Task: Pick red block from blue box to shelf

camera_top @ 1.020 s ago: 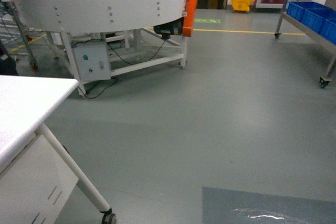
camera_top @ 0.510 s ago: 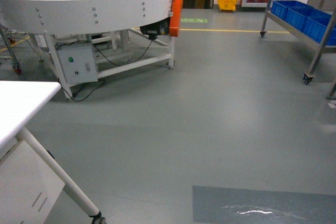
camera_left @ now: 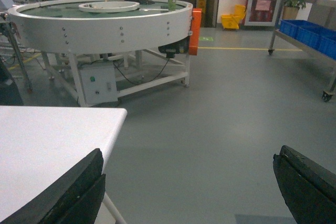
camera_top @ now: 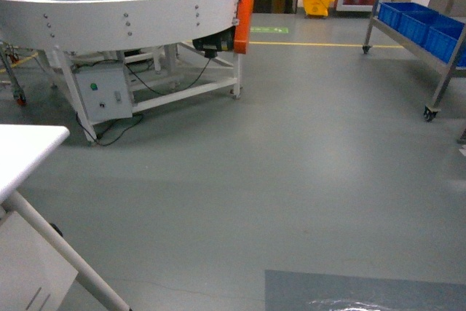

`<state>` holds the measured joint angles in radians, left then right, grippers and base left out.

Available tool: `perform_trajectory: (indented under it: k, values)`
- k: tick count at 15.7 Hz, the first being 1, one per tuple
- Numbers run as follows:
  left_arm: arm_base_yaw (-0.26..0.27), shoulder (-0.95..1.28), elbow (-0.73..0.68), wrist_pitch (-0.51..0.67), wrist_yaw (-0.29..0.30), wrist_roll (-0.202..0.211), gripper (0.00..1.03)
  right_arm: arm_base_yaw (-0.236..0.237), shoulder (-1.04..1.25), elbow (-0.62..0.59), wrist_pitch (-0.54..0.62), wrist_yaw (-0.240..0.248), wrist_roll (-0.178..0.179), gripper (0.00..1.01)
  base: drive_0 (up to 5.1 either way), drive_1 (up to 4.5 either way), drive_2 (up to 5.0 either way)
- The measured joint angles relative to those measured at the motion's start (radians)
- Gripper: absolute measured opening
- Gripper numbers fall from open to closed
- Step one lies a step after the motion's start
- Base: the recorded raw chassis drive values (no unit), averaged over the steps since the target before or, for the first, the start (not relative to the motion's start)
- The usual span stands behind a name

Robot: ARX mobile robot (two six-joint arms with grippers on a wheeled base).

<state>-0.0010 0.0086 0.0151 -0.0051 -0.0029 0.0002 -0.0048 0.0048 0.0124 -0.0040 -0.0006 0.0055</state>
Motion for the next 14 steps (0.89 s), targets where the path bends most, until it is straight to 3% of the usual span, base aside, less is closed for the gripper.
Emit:
perform_trajectory:
  k: [13,14]
  values:
    - [0.0,0.0,0.0,0.002,0.003,0.0,0.98,0.005,0.0,0.0,0.0,0.0,0.0,0.29,-1.6,-1.59,-1.6]
    - [0.0,0.0,0.0,0.002,0.002,0.0,0.98,0.005,0.0,0.0,0.0,0.0,0.0,0.29,0.3,4.65,-4.0]
